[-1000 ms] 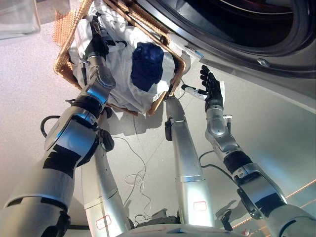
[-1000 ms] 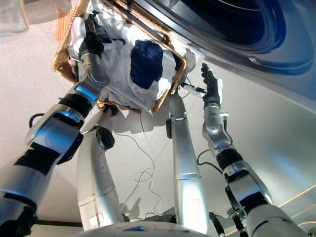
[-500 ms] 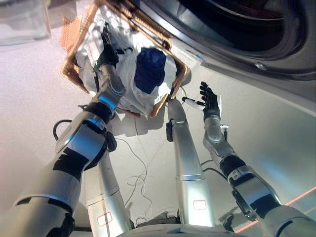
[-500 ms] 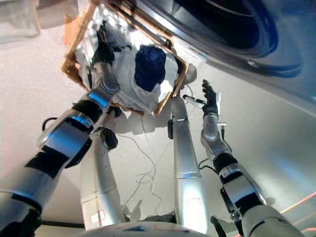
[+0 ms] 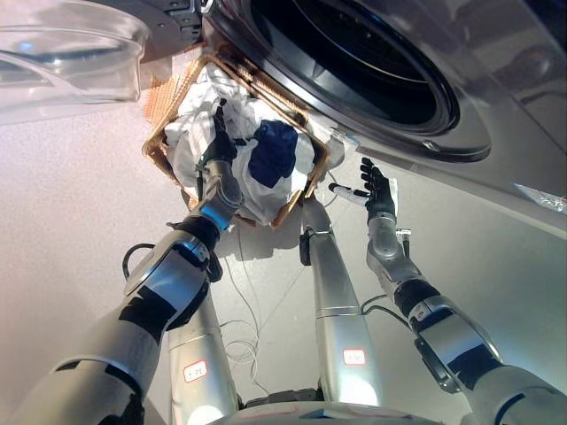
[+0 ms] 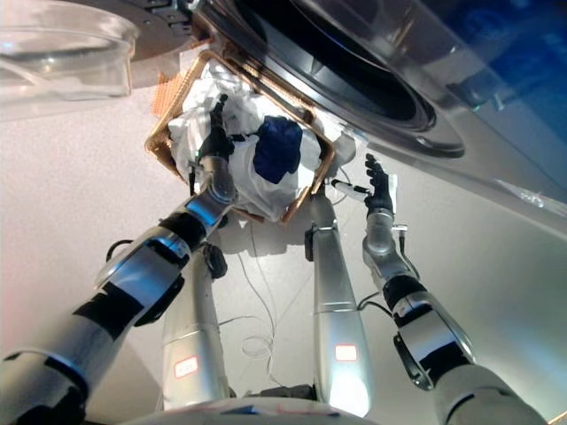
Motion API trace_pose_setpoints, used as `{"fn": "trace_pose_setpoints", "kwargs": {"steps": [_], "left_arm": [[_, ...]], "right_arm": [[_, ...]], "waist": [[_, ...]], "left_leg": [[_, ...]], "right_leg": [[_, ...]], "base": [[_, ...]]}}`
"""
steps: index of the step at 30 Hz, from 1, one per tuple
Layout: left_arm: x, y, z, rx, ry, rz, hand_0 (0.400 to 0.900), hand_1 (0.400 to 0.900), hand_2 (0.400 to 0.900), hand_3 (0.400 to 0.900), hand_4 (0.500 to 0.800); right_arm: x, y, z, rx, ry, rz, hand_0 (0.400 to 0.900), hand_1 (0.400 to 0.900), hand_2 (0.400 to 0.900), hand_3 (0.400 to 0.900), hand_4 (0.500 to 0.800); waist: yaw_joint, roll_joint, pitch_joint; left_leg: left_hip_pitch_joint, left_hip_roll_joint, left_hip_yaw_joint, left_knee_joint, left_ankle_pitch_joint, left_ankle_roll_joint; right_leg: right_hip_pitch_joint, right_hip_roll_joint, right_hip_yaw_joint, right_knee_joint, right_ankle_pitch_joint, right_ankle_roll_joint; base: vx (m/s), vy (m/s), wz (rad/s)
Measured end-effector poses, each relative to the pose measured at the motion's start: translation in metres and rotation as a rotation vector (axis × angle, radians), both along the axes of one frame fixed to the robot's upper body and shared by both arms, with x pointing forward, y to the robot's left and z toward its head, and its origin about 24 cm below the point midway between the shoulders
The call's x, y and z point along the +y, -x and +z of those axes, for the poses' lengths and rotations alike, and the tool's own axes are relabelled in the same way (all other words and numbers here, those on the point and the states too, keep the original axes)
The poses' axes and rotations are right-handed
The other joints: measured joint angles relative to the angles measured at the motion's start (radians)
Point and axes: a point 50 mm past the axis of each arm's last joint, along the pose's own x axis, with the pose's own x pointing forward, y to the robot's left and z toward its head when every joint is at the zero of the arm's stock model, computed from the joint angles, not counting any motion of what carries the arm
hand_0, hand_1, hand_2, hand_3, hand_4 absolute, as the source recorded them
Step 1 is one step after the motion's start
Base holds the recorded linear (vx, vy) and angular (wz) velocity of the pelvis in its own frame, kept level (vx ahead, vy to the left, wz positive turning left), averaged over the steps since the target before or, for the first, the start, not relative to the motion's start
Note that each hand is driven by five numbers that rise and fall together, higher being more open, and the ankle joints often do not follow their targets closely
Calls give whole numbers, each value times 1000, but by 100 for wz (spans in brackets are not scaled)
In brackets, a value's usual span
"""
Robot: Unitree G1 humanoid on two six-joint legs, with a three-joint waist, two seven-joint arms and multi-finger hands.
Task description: Put the clothes in the basket into the washing machine.
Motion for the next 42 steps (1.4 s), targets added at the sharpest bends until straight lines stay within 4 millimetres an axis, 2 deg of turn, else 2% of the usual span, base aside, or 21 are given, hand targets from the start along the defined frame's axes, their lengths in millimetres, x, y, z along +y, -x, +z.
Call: {"fn": "trace_pose_setpoints", "kwargs": {"steps": [6,11,14,23,26,31,34,36,37,38,39,42], "left_arm": [[-12,7,-20,60,-10,-48,900,900,900,900,800],[-31,11,-27,81,12,-92,900,900,900,900,800],[-34,11,-25,76,16,-102,900,900,900,900,800],[-36,5,-8,32,36,-95,900,900,900,900,800],[-34,3,1,0,32,-79,900,900,900,900,800],[-18,-3,23,-86,17,-21,900,900,900,900,800],[-3,-6,40,-157,16,22,900,900,900,900,800],[2,-7,49,-184,16,39,900,900,900,900,800],[2,-8,52,-195,17,42,802,802,802,802,741],[2,-8,54,-203,19,42,573,573,573,573,604],[2,-8,54,-208,21,44,400,400,400,400,500],[0,-7,54,-210,31,38,400,400,400,400,500]], "right_arm": [[2,2,-5,24,12,8,900,900,900,900,800],[5,2,-6,27,19,22,900,900,900,900,800],[7,2,-5,22,23,21,900,900,900,900,800],[16,-1,2,-13,29,28,900,900,900,900,800],[21,-3,13,-65,15,35,900,900,900,900,800],[29,-5,44,-218,-11,62,900,900,900,900,800],[26,-5,64,-314,-18,48,900,900,900,900,800],[20,-6,70,-340,-25,15,900,900,900,900,800],[17,-6,71,-346,-17,1,900,900,900,900,800],[15,-6,71,-348,-12,-7,900,900,900,900,800],[15,-5,71,-349,-11,-12,900,900,900,900,800],[14,-3,65,-329,-11,-19,900,900,900,900,800]], "waist": [[4,0,0],[7,0,0],[6,0,0],[5,0,0],[2,0,-2],[-10,-1,-18],[-19,-2,-21],[-19,-2,-21],[-20,-2,-21],[-21,-2,-21],[-23,-3,-21],[-27,-5,-52]], "left_leg": [[63,0,1,-66,28,-11],[63,1,3,-70,30,-11],[47,1,7,-71,30,-12],[-29,9,9,-66,32,-17],[-67,14,7,-53,29,-21],[-179,32,3,18,4,-22],[-253,46,-7,88,-24,-20],[-290,52,-16,125,-38,-17],[-303,52,-19,135,-41,-16],[-317,52,-25,151,-46,-16],[-328,52,-29,161,-50,-14],[-368,49,-35,177,-55,-8]], "right_leg": [[43,5,-6,-22,1,-3],[38,7,-5,-24,2,-5],[21,12,-1,-25,3,-7],[-61,24,7,-19,9,-13],[-95,28,7,-18,10,-13],[-188,43,19,4,19,-15],[-243,56,21,28,19,-15],[-265,57,20,41,19,-15],[-275,57,19,47,16,-17],[-281,57,18,51,15,-16],[-286,57,16,52,15,-16],[-314,54,20,48,18,-10]], "base": [[21,-43,0],[-15,-31,-6],[-31,-45,-3],[-17,-36,-7],[29,-23,-15],[-35,-23,-10],[-44,-20,-3],[-32,-6,-4],[-30,6,-5],[-31,2,-2],[-31,-4,0],[0,0,0]]}}
